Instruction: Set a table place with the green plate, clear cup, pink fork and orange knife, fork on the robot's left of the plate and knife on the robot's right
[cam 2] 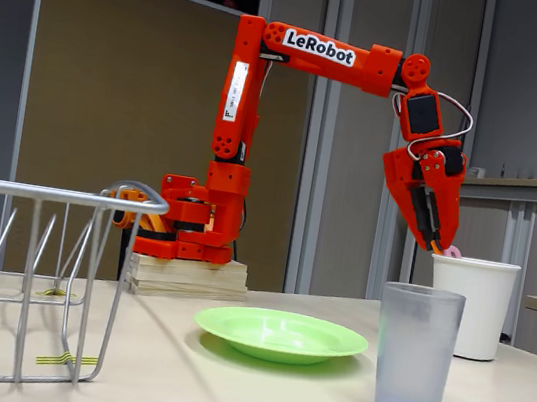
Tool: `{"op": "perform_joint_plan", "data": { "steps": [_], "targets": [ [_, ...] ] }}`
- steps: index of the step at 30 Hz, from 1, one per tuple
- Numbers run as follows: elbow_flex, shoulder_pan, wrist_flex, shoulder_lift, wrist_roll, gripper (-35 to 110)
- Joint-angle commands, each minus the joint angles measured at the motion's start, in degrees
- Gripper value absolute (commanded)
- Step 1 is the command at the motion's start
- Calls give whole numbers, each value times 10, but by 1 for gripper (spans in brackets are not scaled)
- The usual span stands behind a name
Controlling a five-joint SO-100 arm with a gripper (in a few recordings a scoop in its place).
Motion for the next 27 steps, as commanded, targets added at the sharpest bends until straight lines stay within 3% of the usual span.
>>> {"op": "perform_joint_plan", "data": {
  "steps": [1, 16, 27],
  "targets": [
    [-8, -3, 12, 13, -16, 0],
    [-217, 25, 178, 4, -157, 0],
    [-346, 6, 304, 33, -142, 0]
  ]
}}
